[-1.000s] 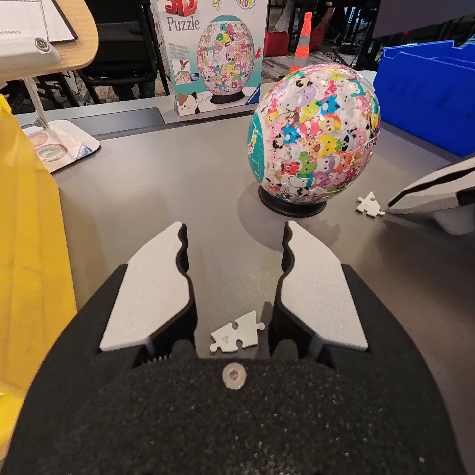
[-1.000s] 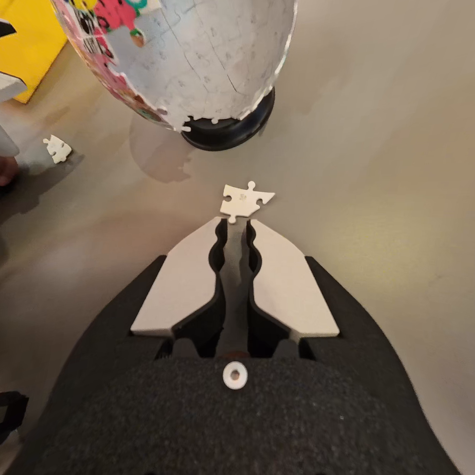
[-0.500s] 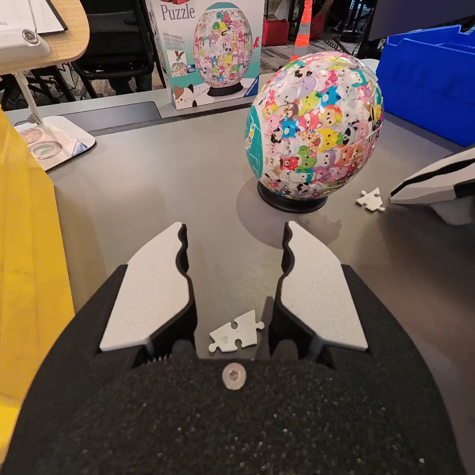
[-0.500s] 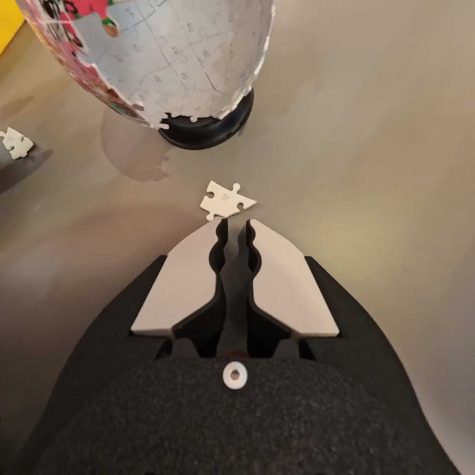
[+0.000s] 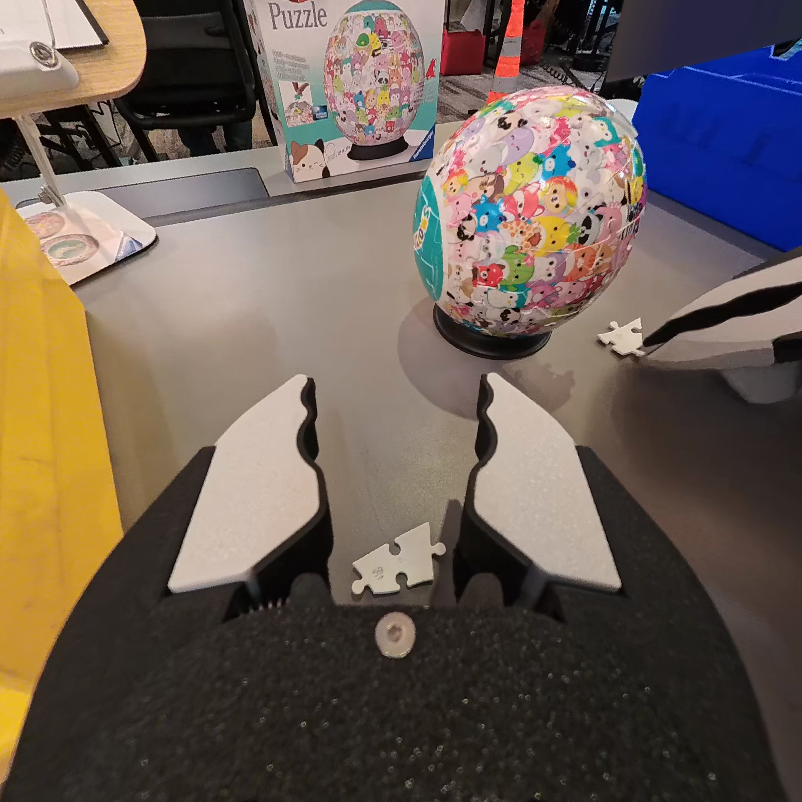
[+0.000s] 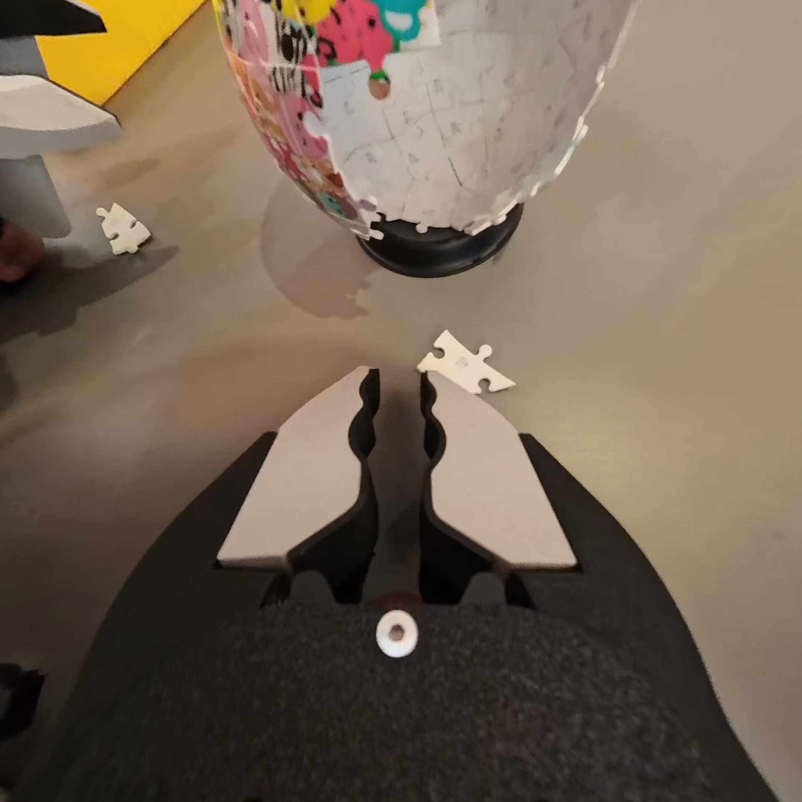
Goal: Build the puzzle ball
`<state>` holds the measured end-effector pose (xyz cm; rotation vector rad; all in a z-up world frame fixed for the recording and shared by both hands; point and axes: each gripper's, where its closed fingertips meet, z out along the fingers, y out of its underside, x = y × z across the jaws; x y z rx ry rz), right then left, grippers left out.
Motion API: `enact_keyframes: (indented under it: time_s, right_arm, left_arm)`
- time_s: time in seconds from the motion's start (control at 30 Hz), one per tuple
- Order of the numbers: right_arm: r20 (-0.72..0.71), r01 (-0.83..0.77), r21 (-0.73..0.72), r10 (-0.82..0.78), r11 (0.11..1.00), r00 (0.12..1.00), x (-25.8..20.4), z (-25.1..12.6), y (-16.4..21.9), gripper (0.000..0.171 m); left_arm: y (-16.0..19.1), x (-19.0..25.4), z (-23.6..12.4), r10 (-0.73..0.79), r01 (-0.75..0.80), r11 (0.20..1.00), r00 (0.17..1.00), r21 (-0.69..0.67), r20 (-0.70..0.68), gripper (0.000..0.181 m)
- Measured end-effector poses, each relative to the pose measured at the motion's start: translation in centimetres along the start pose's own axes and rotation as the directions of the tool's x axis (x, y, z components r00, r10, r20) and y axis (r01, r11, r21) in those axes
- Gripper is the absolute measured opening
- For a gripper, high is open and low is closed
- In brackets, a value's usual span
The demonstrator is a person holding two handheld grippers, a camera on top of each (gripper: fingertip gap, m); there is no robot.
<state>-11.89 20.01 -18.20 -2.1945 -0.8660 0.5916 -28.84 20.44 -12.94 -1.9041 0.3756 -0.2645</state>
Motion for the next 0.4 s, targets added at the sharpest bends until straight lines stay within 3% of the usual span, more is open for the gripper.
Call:
enact_keyframes:
  time_s: [0.13, 0.27, 0.4]
  right_arm:
    - [-0.07, 0.011, -0.046, -0.015, 0.999, 0.997, 1.4, -0.4, 0.7, 0.018]
    - [0.074, -0.022, 0.018, 0.021, 1.0, 0.997, -1.0, -0.4, -0.5, 0.016]
    - [0.031, -0.001, -0.054, 0.003, 0.999, 1.0, -0.6, 0.4, 0.7, 0.017]
  left_arm:
    - [0.0, 0.0, 0.0, 0.002, -0.002, 1.0, 1.0, 0.0, 0.0, 0.071]
    - [0.0, 0.0, 0.0, 0.001, -0.001, 1.0, 1.0, -0.001, -0.001, 0.07]
    - [0.0, 0.0, 0.0, 0.003, -0.003, 1.0, 1.0, 0.0, -0.001, 0.07]
